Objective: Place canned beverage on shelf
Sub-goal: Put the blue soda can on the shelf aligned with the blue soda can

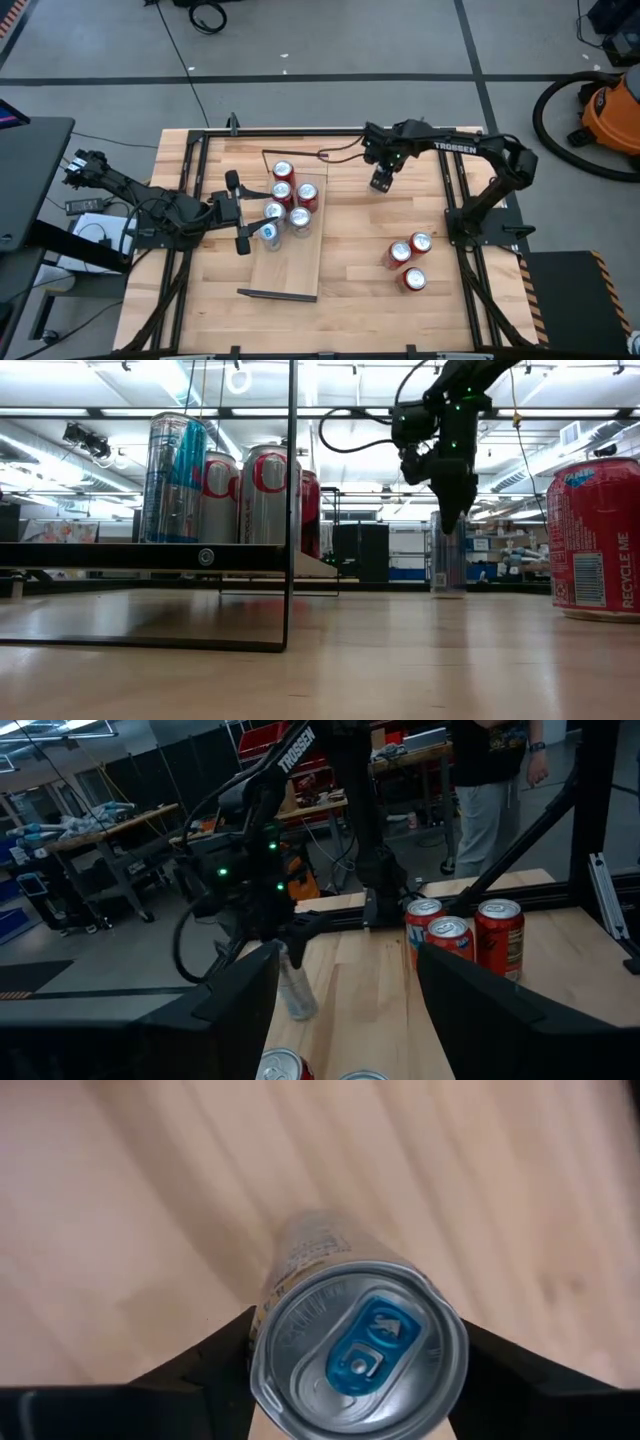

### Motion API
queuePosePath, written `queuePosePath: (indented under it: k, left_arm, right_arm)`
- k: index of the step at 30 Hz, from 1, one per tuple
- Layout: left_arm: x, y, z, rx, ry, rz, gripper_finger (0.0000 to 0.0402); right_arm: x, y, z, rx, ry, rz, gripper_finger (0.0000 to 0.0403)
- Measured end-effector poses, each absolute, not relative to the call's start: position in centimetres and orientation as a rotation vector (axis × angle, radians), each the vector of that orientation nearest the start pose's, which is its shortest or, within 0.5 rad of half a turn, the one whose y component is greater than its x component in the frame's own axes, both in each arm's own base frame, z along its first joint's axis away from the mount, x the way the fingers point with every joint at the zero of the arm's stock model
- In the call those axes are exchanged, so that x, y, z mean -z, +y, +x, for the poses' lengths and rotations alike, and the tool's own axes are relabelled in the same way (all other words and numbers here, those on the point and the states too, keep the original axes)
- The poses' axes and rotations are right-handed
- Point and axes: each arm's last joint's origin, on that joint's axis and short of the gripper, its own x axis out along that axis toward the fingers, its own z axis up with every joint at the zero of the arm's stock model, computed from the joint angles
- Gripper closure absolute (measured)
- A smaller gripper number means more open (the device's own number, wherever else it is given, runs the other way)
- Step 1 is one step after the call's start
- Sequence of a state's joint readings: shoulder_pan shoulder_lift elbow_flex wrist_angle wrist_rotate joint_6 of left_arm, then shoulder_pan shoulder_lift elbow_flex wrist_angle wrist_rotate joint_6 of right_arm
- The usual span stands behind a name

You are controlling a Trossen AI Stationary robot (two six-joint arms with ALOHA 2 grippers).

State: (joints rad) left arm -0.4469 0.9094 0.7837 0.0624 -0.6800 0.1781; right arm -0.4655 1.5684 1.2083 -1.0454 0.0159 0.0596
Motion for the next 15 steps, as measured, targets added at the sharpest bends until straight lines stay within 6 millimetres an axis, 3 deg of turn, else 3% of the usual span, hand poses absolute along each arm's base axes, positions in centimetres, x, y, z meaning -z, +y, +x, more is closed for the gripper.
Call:
queuePosePath:
  k: [15]
  left_arm:
    - [-33.5,-6.5,18.8,-0.249,0.076,0.209,0.0153]
  right_arm:
    - [-24.7,-2.8,29.6,0.256,1.273,0.378,0.0141]
